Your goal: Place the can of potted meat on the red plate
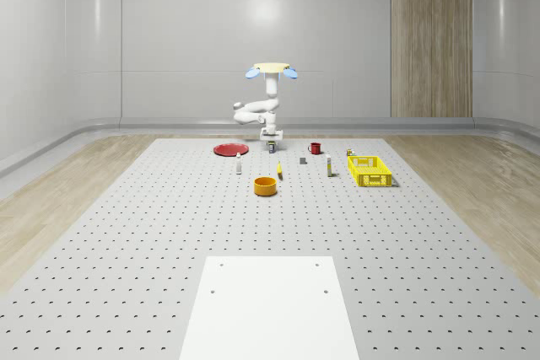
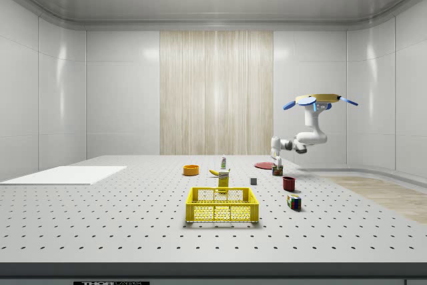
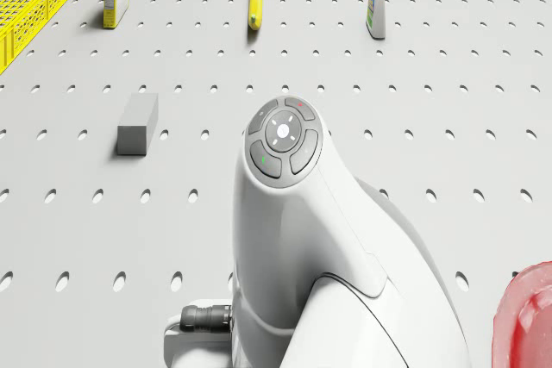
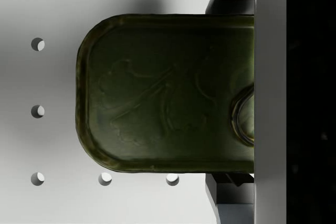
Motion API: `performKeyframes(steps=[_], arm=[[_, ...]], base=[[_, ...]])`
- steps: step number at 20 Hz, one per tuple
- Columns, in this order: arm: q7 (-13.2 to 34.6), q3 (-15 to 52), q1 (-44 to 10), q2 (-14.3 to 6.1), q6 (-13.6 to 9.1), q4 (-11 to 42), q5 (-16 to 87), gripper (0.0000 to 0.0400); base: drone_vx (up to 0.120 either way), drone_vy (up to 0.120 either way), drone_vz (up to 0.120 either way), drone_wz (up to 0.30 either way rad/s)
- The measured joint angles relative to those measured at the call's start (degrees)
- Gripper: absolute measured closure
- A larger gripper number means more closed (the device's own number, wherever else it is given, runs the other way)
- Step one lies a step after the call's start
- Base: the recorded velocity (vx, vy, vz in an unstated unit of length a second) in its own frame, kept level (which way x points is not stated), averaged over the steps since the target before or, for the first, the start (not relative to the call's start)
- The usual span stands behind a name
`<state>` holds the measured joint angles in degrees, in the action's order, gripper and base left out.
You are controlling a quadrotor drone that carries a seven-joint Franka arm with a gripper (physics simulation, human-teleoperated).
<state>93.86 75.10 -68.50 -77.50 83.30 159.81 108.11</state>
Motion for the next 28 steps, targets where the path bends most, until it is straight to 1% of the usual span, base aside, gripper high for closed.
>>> performKeyframes(steps=[4, 9, 15, 18, 24, 28], arm=[[0.3, 0.0, -0.2, -0.7, 0.6, -0.1, -0.1, 0.0101], [-0.3, 0.3, -0.5, -1.4, 1.2, -0.1, -0.5, 0.011], [0.7, 3.8, -0.8, -2.1, 0.5, 0.4, -4.1, 0.0111], [1.1, 6.2, -1.1, -2.5, 0.0, 0.7, -6.4, 0.0111], [1.7, 8.8, -1.5, -3.6, 0.2, 0.8, -9.2, 0.0112], [1.8, 9.4, -1.7, -4.4, 0.7, 0.8, -10.1, 0.0112]], base=[[0.0, 0.0, 0.0, 0.0], [0.0, 0.0, 0.0, 0.0], [0.0, 0.0, 0.0, 0.0], [0.0, 0.0, 0.12, 0.0], [0.0, -0.113, 0.12, 0.0], [0.0, -0.12, 0.0, 0.0]])
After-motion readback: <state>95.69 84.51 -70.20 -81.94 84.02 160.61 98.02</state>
